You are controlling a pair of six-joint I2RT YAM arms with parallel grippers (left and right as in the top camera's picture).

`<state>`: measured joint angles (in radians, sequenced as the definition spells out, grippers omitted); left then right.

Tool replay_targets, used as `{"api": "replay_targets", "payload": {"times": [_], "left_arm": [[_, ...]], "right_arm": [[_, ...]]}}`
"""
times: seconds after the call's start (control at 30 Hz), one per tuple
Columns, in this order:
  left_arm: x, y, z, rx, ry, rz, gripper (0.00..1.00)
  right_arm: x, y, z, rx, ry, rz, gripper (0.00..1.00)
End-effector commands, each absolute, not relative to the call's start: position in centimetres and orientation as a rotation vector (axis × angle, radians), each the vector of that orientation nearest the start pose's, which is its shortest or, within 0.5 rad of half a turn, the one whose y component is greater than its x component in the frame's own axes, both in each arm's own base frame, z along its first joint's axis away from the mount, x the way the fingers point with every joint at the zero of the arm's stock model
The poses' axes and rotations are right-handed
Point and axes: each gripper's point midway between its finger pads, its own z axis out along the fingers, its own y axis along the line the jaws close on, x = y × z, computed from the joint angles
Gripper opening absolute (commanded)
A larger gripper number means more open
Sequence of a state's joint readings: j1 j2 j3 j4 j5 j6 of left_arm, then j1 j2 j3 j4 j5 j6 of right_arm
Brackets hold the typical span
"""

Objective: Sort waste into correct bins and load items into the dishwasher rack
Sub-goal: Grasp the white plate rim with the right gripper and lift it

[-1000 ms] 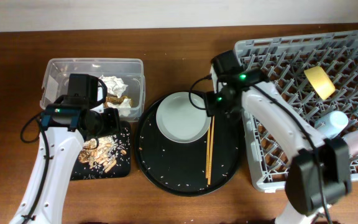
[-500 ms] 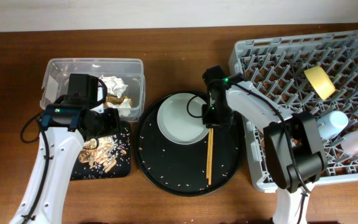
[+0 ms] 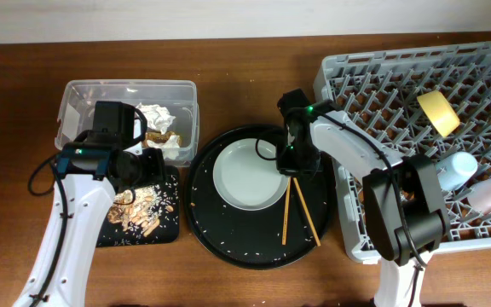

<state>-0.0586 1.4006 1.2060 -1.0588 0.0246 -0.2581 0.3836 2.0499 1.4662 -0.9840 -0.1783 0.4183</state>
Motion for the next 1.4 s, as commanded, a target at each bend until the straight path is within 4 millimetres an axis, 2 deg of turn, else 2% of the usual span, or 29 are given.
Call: {"api": "replay_targets", "payload": {"times": [0.0,0.2,0.4,0.6,0.63,0.7,0.73,0.8,0.9,0.93,0.97,1.07,1.1,1.13,1.17,1.2,1.27,1.3,1.37], "left_arm": [[30.3,-1.9,15.5,-0.29,2.802,-0.095,0.65],[30.3,-1.9,15.5,-0.29,2.802,-0.095,0.65],[30.3,-1.9,15.5,-0.29,2.802,-0.095,0.65],[30.3,-1.9,15.5,-0.29,2.802,-0.095,0.65],[30.3,-1.9,15.5,-0.29,2.802,-0.095,0.65],[30.3,-1.9,15.5,-0.29,2.802,-0.095,0.65],[30.3,-1.9,15.5,-0.29,2.802,-0.095,0.65],[30.3,-1.9,15.5,-0.29,2.802,-0.095,0.65],[30.3,-1.9,15.5,-0.29,2.802,-0.095,0.65],[30.3,-1.9,15.5,-0.29,2.802,-0.095,0.65],[30.3,-1.9,15.5,-0.29,2.802,-0.095,0.65],[30.3,-1.9,15.5,-0.29,2.801,-0.095,0.65],[30.3,-1.9,15.5,-0.29,2.801,-0.095,0.65],[30.3,-1.9,15.5,-0.29,2.801,-0.095,0.65],[30.4,-1.9,15.6,-0.29,2.799,-0.095,0.65],[30.4,-1.9,15.6,-0.29,2.798,-0.095,0.65],[30.4,-1.9,15.6,-0.29,2.798,-0.095,0.65],[30.4,-1.9,15.6,-0.29,2.797,-0.096,0.65],[30.4,-1.9,15.6,-0.289,2.797,-0.096,0.65]], "right_arm": [[34.4,17.5,3.0,0.044,3.172,0.27,0.14],[33.1,18.2,1.3,0.004,3.216,0.246,0.16],[33.0,18.5,1.2,-0.01,3.217,0.244,0.15],[32.1,18.6,-0.1,-0.023,3.229,0.237,0.15],[32.1,18.6,-0.1,-0.023,3.23,0.237,0.15],[32.3,18.7,-0.1,-0.025,3.221,0.248,0.04],[32.4,18.8,0.0,-0.025,3.218,0.25,0.04],[32.9,18.9,1.0,-0.03,3.203,0.258,0.04],[35.8,17.9,6.4,-0.034,3.08,0.249,0.04],[37.1,16.8,9.0,-0.024,3.013,0.213,0.04],[38.9,15.2,12.9,-0.052,2.902,0.17,0.04],[42.1,9.5,20.3,0.005,2.658,-0.08,0.04],[43.0,6.9,22.5,0.042,2.57,-0.207,0.04],[43.7,3.5,25.1,0.07,2.465,-0.385,0.04],[44.1,0.7,26.7,0.085,2.397,-0.542,0.04],[44.2,-1.0,27.5,0.089,2.361,-0.652,0.04],[43.9,-6.1,30.2,0.189,2.242,-0.969,0.04],[43.7,-7.9,31.2,0.251,2.189,-1.076,0.04],[43.5,-11.0,31.6,0.324,2.153,-1.19,0.04]]}}
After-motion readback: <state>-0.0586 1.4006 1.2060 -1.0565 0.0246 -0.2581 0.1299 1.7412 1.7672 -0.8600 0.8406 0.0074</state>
